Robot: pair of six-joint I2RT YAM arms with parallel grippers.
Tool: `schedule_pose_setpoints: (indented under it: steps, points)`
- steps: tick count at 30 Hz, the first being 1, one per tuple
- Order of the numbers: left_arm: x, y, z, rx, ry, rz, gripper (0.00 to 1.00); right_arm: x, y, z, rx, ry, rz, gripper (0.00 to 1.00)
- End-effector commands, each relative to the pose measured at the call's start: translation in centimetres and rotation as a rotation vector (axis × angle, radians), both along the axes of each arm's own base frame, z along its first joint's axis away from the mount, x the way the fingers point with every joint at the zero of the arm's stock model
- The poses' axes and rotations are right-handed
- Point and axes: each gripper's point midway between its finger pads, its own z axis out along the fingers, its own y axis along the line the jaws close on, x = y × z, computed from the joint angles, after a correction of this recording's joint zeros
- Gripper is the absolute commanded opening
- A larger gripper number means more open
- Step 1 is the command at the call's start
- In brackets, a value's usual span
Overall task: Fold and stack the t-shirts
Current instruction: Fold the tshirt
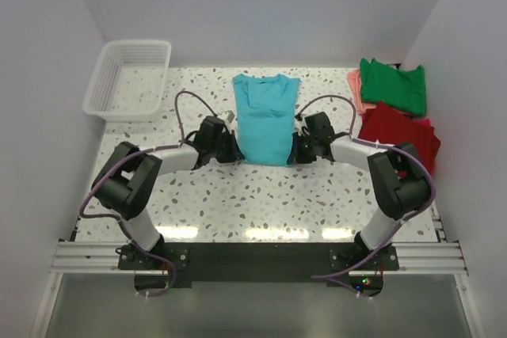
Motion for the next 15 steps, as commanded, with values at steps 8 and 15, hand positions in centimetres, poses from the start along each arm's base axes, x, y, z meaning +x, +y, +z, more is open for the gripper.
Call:
schedule_pose_setpoints:
  steps: [8,15]
  points:
    - [-4.9,2.8,1.0,0.280,-0.047,0.033,0.00,-6.6,1.3,1.4,-0.018,-0.026,0.061,0.00]
    - [-7.7,5.2,2.8,0.246,-0.074,0.096,0.00,-8.7,0.3,3.4,-0.023,-0.049,0.018,0.00]
